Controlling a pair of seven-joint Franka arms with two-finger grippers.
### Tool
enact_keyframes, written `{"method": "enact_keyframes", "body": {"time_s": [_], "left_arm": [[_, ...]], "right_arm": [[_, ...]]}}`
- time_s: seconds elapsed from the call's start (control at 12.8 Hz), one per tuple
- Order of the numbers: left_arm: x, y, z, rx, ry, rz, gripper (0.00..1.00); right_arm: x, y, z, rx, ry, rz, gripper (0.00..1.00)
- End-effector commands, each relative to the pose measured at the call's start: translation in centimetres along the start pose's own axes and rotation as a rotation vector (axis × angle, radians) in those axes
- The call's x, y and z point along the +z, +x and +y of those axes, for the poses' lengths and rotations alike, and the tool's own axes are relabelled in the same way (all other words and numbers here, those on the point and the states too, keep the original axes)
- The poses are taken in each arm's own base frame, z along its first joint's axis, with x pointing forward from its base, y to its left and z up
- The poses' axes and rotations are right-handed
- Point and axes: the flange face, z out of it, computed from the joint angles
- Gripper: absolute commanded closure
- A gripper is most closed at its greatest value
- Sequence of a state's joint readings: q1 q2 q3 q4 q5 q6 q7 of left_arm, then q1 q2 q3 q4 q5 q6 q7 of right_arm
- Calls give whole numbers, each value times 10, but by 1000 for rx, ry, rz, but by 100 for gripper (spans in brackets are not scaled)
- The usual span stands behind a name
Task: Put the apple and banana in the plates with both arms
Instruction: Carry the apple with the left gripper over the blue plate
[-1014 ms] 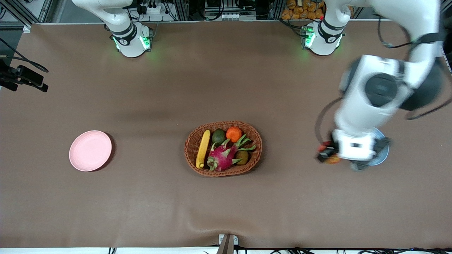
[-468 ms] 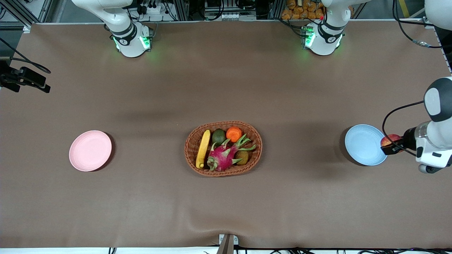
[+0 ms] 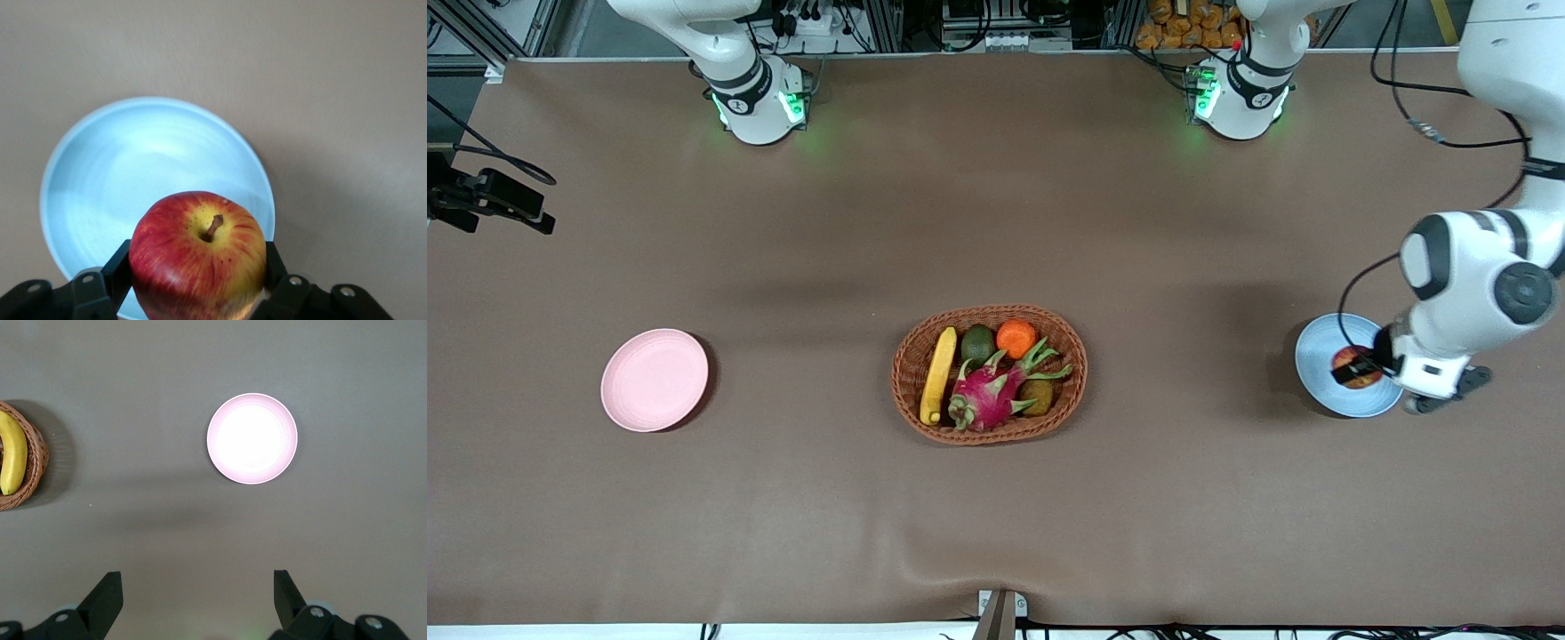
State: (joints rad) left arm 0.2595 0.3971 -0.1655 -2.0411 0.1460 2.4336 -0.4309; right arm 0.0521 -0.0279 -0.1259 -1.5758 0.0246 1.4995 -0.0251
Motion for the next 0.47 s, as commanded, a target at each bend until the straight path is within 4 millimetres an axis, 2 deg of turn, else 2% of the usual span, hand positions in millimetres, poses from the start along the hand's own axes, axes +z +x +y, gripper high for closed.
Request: {"method": "enact_keyframes", "body": {"time_s": [0.0, 0.23, 0.31, 0.39], "left_arm": [[8, -33, -10, 9, -8, 19, 100], [16, -30, -19, 48, 31, 27, 100], [16, -24, -29, 42, 41, 34, 100], [18, -18, -31, 46, 44, 39, 100]], "right_arm": [[-2, -2, -5, -13, -11, -15, 0], [-1, -2, -3, -10, -13, -20, 0], [-1, -3, -1, -5, -12, -23, 0], [1, -3, 0, -3, -12, -27, 0]]}}
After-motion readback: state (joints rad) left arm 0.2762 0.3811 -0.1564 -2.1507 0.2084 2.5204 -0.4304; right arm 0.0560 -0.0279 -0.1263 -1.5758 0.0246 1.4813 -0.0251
